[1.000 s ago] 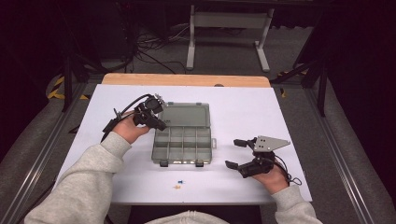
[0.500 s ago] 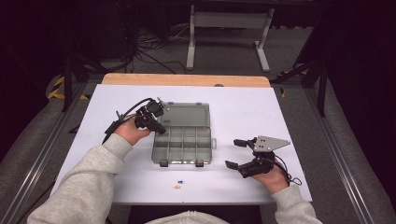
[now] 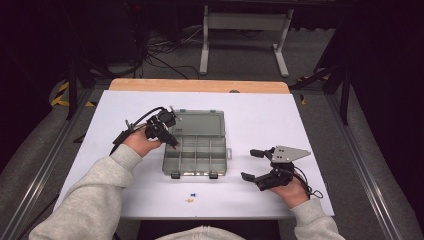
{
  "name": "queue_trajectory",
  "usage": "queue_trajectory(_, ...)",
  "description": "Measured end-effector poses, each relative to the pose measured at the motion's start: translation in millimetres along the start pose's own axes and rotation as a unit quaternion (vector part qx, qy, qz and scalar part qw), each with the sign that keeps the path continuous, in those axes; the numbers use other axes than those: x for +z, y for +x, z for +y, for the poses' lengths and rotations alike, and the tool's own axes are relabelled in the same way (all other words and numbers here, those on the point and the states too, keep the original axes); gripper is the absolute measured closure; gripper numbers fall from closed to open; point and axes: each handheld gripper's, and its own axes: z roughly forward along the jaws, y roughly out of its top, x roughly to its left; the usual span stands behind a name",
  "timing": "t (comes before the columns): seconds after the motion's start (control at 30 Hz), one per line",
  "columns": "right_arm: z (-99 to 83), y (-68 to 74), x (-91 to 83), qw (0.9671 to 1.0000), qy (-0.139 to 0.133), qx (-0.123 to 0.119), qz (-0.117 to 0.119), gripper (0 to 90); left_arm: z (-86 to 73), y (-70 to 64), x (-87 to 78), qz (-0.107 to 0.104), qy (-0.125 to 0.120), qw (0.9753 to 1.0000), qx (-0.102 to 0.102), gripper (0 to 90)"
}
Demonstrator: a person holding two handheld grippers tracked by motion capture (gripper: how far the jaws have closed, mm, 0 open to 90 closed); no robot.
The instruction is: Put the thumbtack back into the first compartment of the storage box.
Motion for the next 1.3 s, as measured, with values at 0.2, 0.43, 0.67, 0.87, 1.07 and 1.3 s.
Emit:
queue_trajectory(0.2, 0.1, 0.2, -0.2, 1.0000, -0.001, 0.002, 0.001, 12.4, -2.7, -0.8, -9.7, -0.018, -0.028, 0.9994, 0.005, 60.6)
queue_trajectory(0.43, 0.0, -0.2, -0.5, 1.0000, -0.001, 0.001, 0.001, 12.5, -4.8, -12.3, -21.7, -0.020, -0.054, 0.9981, 0.021, 37.9)
queue_trajectory(0.67, 0.8, -0.2, -2.7, 1.0000, -0.006, -0.001, -0.003, 12.5, -7.5, -29.0, -31.9, -0.019, -0.066, 0.9965, 0.048, 25.2)
queue_trajectory(0.87, 0.3, -0.5, -2.0, 1.0000, -0.004, -0.001, -0.003, 12.5, -8.5, -48.1, -37.6, -0.018, -0.071, 0.9946, 0.073, 24.1)
queue_trajectory(1.07, 0.8, -0.2, -2.4, 1.0000, -0.006, -0.001, -0.002, 12.5, -10.6, -72.0, -43.7, -0.017, -0.078, 0.9914, 0.104, 22.6)
queue_trajectory(1.3, 1.3, 0.2, -1.6, 1.0000, -0.007, -0.001, -0.001, 12.4, -11.2, -89.2, -41.8, -0.027, -0.075, 0.9889, 0.126, 21.5)
